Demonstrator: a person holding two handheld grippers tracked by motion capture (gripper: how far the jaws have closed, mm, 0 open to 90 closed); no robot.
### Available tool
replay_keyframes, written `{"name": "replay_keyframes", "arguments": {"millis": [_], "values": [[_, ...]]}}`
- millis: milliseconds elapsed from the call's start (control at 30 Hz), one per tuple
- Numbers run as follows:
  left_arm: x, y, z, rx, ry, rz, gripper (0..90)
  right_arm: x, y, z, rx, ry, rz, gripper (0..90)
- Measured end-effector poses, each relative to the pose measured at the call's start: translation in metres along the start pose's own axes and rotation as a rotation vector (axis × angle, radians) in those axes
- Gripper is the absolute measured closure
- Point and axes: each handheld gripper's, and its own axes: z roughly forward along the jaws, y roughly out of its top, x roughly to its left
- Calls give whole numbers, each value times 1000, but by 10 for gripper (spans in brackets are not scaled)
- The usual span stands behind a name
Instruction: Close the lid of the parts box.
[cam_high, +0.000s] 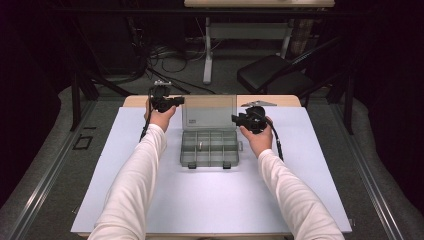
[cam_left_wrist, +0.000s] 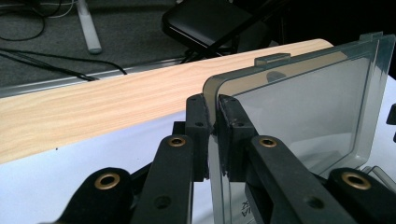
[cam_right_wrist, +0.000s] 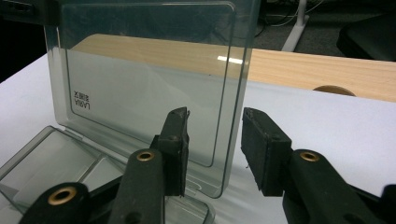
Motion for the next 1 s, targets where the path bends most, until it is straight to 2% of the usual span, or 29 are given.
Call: {"name": "replay_keyframes", "arguments": {"millis": [267, 533, 700, 1000], "values": [[-2, -4, -4, -29, -8, 1, 835, 6, 6, -6, 3, 7, -17, 639], [-5, -10, -11, -69, -16, 29, 838, 10, 15, -16, 9, -10, -40, 807], [-7, -14, -17, -91, -23, 47, 840, 13, 23, -21, 20, -4, -68, 900], [-11, -20, -24, -124, -32, 64, 842, 25, 39, -27, 16, -9, -77, 900]]}}
